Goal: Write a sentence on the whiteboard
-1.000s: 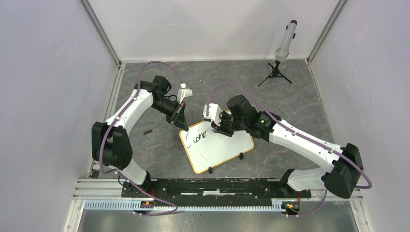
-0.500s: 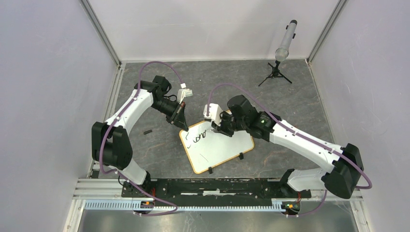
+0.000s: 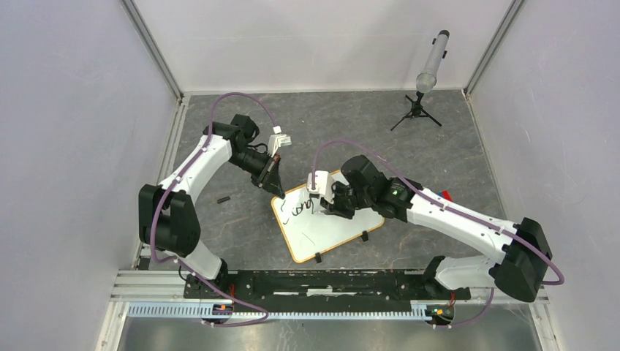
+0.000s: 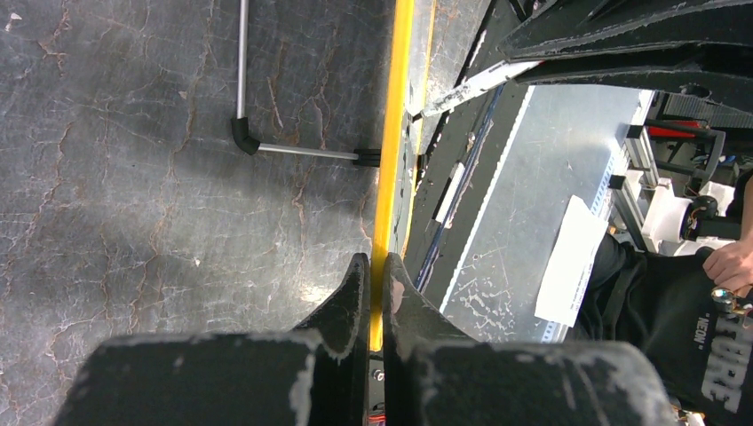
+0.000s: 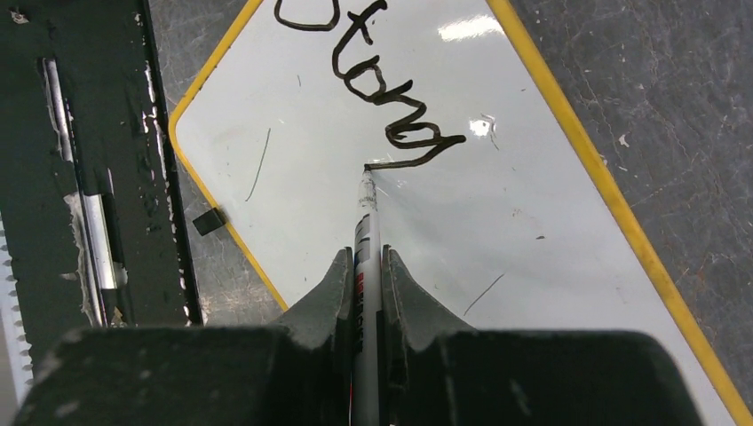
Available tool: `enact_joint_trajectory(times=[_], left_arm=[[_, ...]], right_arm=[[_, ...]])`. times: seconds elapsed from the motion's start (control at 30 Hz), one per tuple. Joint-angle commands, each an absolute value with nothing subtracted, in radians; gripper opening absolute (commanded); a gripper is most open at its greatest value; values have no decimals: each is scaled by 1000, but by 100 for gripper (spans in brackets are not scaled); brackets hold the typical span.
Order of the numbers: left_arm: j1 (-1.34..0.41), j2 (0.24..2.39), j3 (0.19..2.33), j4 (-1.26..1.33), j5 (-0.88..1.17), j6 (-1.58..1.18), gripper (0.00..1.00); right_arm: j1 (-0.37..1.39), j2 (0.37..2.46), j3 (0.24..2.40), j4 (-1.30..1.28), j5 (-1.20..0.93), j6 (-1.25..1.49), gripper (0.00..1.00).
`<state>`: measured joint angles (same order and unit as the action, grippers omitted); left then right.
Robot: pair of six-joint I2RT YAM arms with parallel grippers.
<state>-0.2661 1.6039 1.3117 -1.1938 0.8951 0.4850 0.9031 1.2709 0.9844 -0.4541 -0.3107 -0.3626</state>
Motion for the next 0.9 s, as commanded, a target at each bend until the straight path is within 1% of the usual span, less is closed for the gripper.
enact_joint_trajectory(times=[0.0,0.27,0.5,0.87], left_arm=[[-272,1603,1324,-1194,868,462,2],[-272,1607,1325,-1194,867,462,3],[-272,1608,1331,-1193,858,476,2],[-272,1635,1400,-1239,782,530,2]], right_arm=[[921,1284,980,-431,-300,-353,0],[939,1317,1072,-428,-310,-347,0],[932,1287,1118,-455,-369,-354,0],[819,1227,1116,-525,-499,-372,0]])
